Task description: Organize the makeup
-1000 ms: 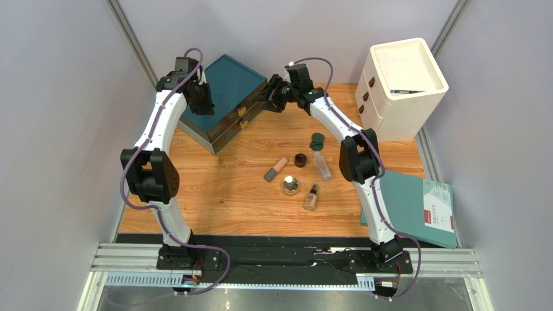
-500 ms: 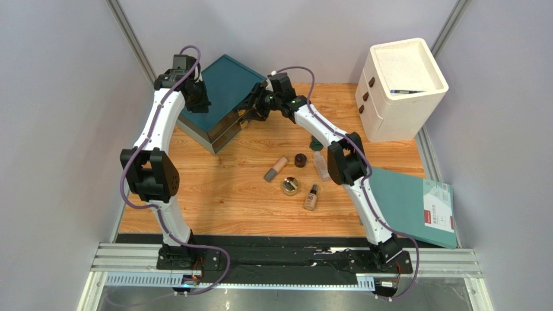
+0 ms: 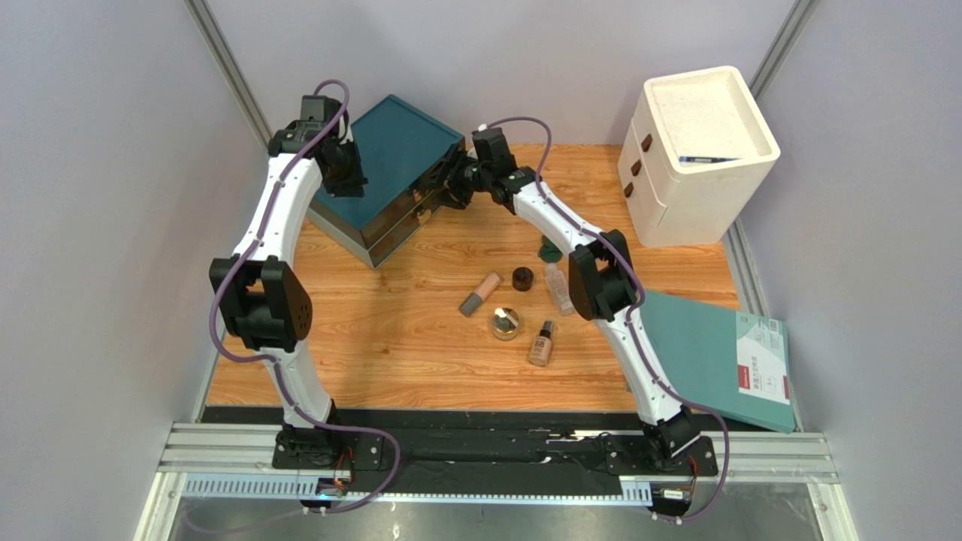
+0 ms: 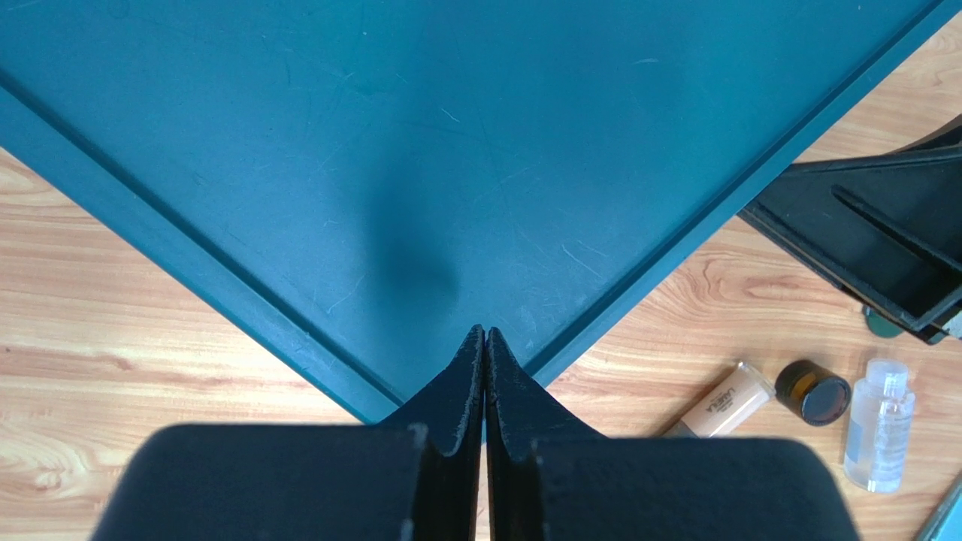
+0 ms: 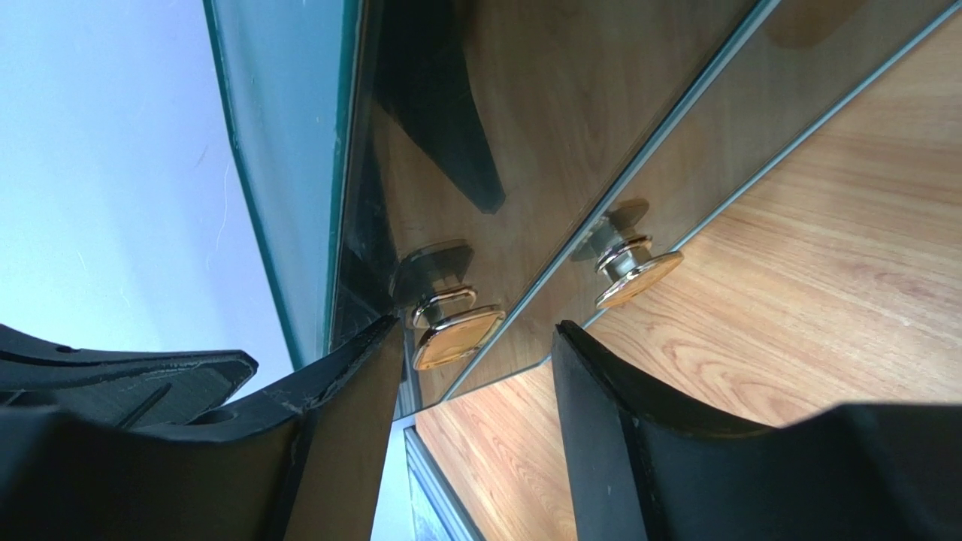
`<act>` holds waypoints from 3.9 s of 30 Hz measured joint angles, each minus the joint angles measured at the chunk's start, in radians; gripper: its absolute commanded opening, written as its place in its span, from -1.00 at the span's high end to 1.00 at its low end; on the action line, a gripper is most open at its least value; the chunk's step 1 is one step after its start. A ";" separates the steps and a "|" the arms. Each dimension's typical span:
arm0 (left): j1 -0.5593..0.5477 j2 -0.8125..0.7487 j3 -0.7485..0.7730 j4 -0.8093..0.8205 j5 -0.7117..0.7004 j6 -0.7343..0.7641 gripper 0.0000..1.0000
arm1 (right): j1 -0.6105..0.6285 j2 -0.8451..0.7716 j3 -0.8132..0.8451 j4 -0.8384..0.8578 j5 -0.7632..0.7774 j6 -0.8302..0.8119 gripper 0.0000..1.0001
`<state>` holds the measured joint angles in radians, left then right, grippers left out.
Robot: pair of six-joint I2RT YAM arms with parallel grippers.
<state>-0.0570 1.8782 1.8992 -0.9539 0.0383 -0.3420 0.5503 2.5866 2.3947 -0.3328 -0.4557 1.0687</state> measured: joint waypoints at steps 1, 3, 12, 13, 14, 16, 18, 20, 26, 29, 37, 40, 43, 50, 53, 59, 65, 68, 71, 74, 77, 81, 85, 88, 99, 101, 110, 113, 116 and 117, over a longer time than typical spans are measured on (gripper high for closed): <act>0.000 0.000 0.000 0.000 0.002 0.000 1.00 | -0.001 0.001 0.000 0.000 0.003 0.000 -0.11; 0.000 0.000 0.000 0.000 0.003 0.003 1.00 | -0.002 0.011 0.013 -0.003 0.009 0.000 -0.08; 0.000 0.011 0.000 0.000 0.007 0.004 1.00 | -0.008 0.028 0.039 -0.042 -0.002 -0.007 0.16; 0.000 0.013 0.000 0.000 0.007 0.004 1.00 | -0.008 0.028 0.041 -0.044 -0.007 -0.007 0.21; 0.000 0.015 0.000 0.000 0.007 0.004 1.00 | -0.008 0.028 0.042 -0.044 -0.008 -0.008 0.32; 0.000 0.019 0.000 0.000 0.008 0.004 1.00 | -0.007 0.028 0.047 -0.043 -0.012 -0.007 0.40; 0.000 0.025 0.000 -0.001 0.008 0.003 1.00 | -0.007 0.028 0.052 -0.044 -0.017 -0.011 0.45; 0.000 0.033 0.000 -0.003 0.006 0.003 1.00 | -0.006 0.028 0.053 -0.047 -0.016 -0.019 0.52; 0.000 0.060 0.015 -0.018 -0.003 0.000 1.00 | -0.005 0.004 0.047 -0.090 0.011 -0.071 0.67; 0.000 0.071 0.028 -0.023 -0.006 0.000 1.00 | -0.006 -0.021 0.045 -0.161 0.031 -0.124 0.68; 0.000 0.079 0.040 -0.029 -0.014 -0.001 1.00 | -0.013 -0.117 -0.018 -0.330 0.079 -0.277 0.65; 0.000 0.080 0.040 -0.030 -0.015 -0.004 1.00 | -0.016 -0.162 -0.073 -0.362 0.088 -0.316 0.61; 0.000 0.080 0.040 -0.030 -0.024 -0.011 1.00 | -0.023 -0.211 -0.141 -0.386 0.087 -0.341 0.59; 0.000 0.080 0.040 -0.028 -0.045 -0.016 1.00 | -0.028 -0.235 -0.171 -0.425 0.087 -0.381 -0.03; 0.000 0.080 0.040 -0.027 -0.047 -0.016 1.00 | -0.034 -0.235 -0.171 -0.452 0.092 -0.406 -0.21; 0.000 0.080 0.040 -0.026 -0.046 -0.016 1.00 | -0.036 -0.266 -0.187 -0.504 0.161 -0.485 -0.51; 0.000 0.080 0.040 -0.025 -0.043 -0.015 1.00 | -0.034 -0.323 -0.236 -0.545 0.270 -0.577 -0.57; 0.000 0.080 0.039 -0.025 -0.043 -0.013 1.00 | -0.028 -0.328 -0.236 -0.546 0.301 -0.612 -0.58; 0.000 0.080 0.039 -0.025 -0.044 -0.012 1.00 | -0.028 -0.330 -0.236 -0.542 0.301 -0.634 -0.58; 0.000 0.080 0.039 -0.025 -0.045 -0.011 1.00 | -0.028 -0.335 -0.244 -0.522 0.287 -0.660 -0.57; 0.000 0.080 0.039 -0.025 -0.045 -0.011 1.00 | -0.036 -0.351 -0.277 -0.497 0.243 -0.686 -0.57; 0.000 0.080 0.039 -0.024 -0.045 -0.011 1.00 | -0.048 -0.373 -0.323 -0.472 0.167 -0.710 -0.56; 0.000 0.080 0.039 -0.024 -0.045 -0.010 1.00 | -0.056 -0.398 -0.372 -0.447 0.099 -0.729 -0.55; 0.000 0.080 0.039 -0.024 -0.046 -0.008 1.00 | -0.057 -0.441 -0.424 -0.448 0.051 -0.742 -0.56; 0.000 0.080 0.039 -0.024 -0.045 -0.004 1.00 | -0.056 -0.475 -0.401 -0.449 -0.014 -0.760 -0.56; 0.000 0.080 0.039 -0.024 -0.045 -0.001 1.00 | -0.056 -0.488 -0.426 -0.472 0.011 -0.776 -0.57; 0.000 0.080 0.033 -0.018 -0.040 0.011 1.00 | -0.056 -0.573 -0.705 -0.552 0.218 -0.820 -0.68; 0.000 0.075 0.026 -0.011 -0.040 0.012 1.00 | -0.056 -0.572 -0.723 -0.572 0.296 -0.827 -0.70; 0.000 0.072 0.020 -0.006 -0.040 0.013 1.00 | -0.056 -0.572 -0.718 -0.586 0.400 -0.830 -0.70; 0.000 0.071 0.019 -0.005 -0.039 0.014 1.00 | -0.056 -0.572 -0.718 -0.592 0.425 -0.829 -0.70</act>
<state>-0.0574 1.9491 1.9179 -0.9592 -0.0010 -0.3283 0.4942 2.0144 1.6772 -0.9245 -0.0307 0.2394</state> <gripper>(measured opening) 0.000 0.849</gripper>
